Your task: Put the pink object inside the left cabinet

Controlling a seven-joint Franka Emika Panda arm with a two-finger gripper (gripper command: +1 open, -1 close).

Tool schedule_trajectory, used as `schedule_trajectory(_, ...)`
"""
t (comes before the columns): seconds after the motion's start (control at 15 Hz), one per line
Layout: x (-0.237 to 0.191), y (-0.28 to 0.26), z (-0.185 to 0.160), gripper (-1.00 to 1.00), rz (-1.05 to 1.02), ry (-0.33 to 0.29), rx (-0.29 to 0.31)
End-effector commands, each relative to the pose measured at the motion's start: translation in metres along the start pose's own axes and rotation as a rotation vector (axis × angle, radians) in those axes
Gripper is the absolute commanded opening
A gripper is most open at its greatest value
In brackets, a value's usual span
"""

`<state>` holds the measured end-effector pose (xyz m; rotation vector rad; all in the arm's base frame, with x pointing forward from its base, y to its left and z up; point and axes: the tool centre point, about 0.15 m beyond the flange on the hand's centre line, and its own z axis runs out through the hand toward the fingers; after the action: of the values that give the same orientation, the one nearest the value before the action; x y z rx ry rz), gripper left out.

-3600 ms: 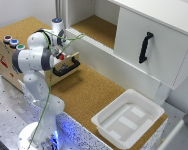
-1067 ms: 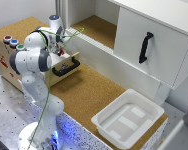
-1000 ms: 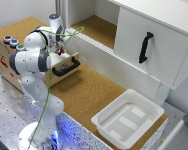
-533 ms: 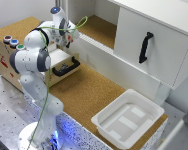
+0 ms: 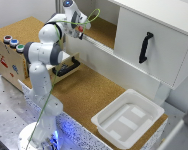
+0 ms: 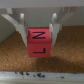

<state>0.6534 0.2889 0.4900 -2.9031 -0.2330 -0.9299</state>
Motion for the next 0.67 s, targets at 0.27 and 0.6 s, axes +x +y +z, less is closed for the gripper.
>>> schedule_trajectory(0.27, 0.014, -0.007, 0.016, 1.0, 0.027, -0.095, -0.156)
schedule_trajectory(0.6, -0.021, 0.0, 0.001, 1.0, 0.072, -0.09, -0.112)
